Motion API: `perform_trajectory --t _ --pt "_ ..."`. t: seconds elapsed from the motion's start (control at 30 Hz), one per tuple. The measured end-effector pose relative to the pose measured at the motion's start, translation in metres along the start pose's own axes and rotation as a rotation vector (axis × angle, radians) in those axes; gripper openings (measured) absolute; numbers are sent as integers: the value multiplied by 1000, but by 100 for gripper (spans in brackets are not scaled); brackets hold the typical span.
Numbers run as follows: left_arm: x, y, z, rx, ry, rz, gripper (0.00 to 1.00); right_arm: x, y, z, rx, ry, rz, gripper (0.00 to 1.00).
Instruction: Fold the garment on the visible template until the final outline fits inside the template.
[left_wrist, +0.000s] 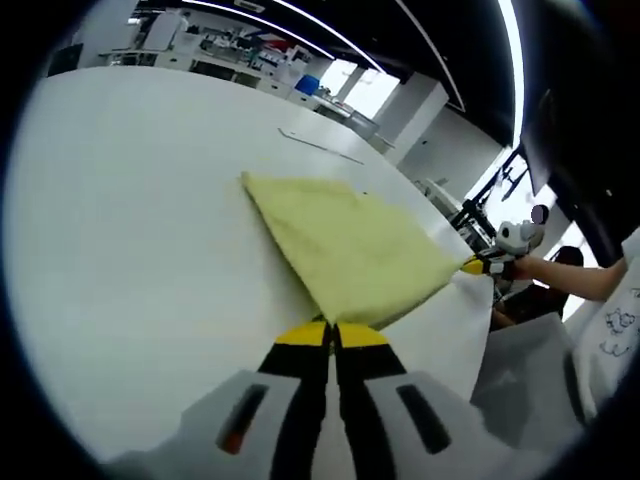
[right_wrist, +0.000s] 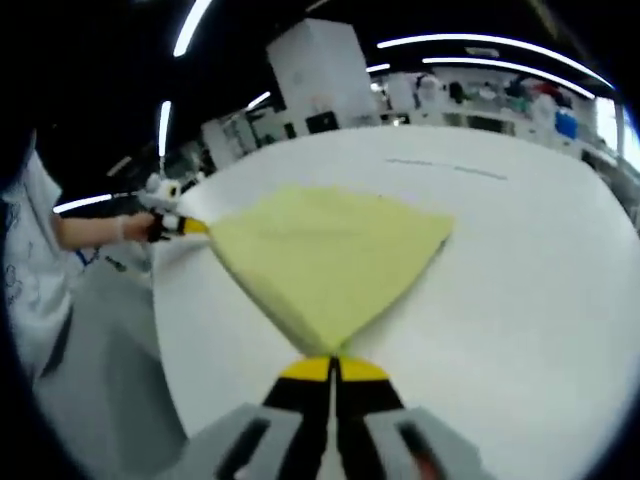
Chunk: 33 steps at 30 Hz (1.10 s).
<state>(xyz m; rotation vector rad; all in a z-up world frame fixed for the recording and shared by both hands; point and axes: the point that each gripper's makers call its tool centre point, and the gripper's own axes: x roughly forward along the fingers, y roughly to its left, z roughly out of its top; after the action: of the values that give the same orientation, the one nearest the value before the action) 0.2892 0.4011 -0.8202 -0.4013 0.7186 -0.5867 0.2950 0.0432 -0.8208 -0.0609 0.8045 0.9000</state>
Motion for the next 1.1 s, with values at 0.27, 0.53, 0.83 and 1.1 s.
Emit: perform_trajectory --t 0.27,0.53,0.83,1.1 --pt "-1 0 -7 -3 3 8 0 -1 -5 -6 27 -3 -19 0" --pt "-5 1 -10 16 2 17 0 -11 -13 -5 57 -14 -50 0" --pt "-21 -1 2 60 -38 25 11 -25 -17 4 112 -81 -73 8" --pt "-36 -9 10 152 -76 45 38 -38 4 17 73 -149 -92 48"
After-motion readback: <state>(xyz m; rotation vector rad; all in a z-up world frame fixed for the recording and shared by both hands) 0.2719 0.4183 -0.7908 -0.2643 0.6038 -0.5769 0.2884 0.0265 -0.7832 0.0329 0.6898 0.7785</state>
